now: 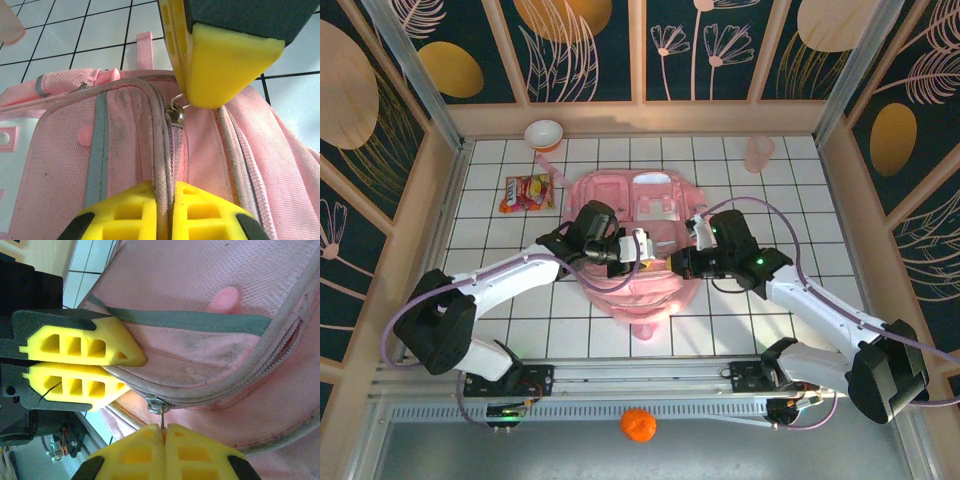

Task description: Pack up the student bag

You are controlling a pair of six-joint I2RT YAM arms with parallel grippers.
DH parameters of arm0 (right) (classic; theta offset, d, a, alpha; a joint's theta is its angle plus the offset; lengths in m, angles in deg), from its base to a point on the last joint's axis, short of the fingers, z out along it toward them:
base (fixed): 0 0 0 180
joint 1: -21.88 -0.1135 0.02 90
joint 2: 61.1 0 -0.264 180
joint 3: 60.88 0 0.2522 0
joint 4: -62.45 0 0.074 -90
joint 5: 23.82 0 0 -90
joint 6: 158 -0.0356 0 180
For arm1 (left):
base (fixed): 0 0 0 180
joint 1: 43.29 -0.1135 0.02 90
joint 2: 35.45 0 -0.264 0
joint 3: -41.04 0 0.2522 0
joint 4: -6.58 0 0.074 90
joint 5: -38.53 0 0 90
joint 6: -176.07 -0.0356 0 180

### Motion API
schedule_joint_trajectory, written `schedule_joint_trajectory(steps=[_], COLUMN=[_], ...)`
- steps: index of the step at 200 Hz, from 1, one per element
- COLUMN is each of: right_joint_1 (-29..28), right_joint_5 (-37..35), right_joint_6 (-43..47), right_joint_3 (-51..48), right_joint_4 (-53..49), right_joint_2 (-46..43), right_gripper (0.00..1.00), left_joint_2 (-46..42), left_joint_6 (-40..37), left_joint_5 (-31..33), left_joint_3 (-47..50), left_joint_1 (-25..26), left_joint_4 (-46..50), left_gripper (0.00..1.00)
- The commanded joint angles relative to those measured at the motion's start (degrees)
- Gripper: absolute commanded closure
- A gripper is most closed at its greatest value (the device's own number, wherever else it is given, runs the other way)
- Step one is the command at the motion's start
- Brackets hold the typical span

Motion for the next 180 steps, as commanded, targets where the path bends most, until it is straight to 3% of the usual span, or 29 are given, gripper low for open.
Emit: schedule_joint_trajectory(steps=[1, 19, 25, 47, 79, 109, 136, 156, 180], right_joint_1=[2.05, 2.05, 2.01, 2.02, 1.94, 1.85, 1.44, 0.4, -0.76], right_joint_5=[-2.95, -2.88, -3.05, -2.78, -1.76, -3.12, -3.88, -5.02, -6.42], right_joint_6=[1.23, 0.74, 0.69, 0.69, 0.43, -0.17, -1.34, -2.0, -2.57], right_joint_3=[-0.87, -1.1, -1.05, -0.69, -0.66, -0.84, -1.34, -1.64, -1.62], right_joint_4=[-1.44, -0.39, -0.33, 0.18, 1.97, 3.67, 5.87, 7.17, 7.67], right_joint_2=[-1.68, -1.66, -1.66, -1.65, -1.68, -1.21, -0.64, -0.73, -0.56], right_gripper=[1.0, 1.0, 1.0, 1.0, 1.0, 1.0, 1.0, 1.0, 1.0], left_joint_2=[-1.37, -1.28, -1.28, -1.38, -2.96, -6.43, -10.29, -11.81, -12.61], left_joint_6=[-0.8, -0.06, 0.25, 2.66, 10.34, 23.54, 40.49, 47.98, 49.67], left_joint_5=[0.32, -1.26, -1.6, -2.93, -4.02, -0.9, 3.69, 4.86, 8.11], left_joint_3=[1.52, 1.06, 0.91, 0.47, 0.83, 4.65, 9.2, 10.11, 8.95], left_joint_1=[-1.03, -1.03, -1.03, -1.05, -1.03, -1.03, -1.07, -1.03, -1.03], left_joint_4=[4.1, 3.63, 3.42, 1.99, -2.22, -10.89, -19.92, -19.91, -14.54], left_gripper=[1.0, 1.0, 0.96, 0.57, 0.31, 0.27, 0.27, 0.27, 0.23])
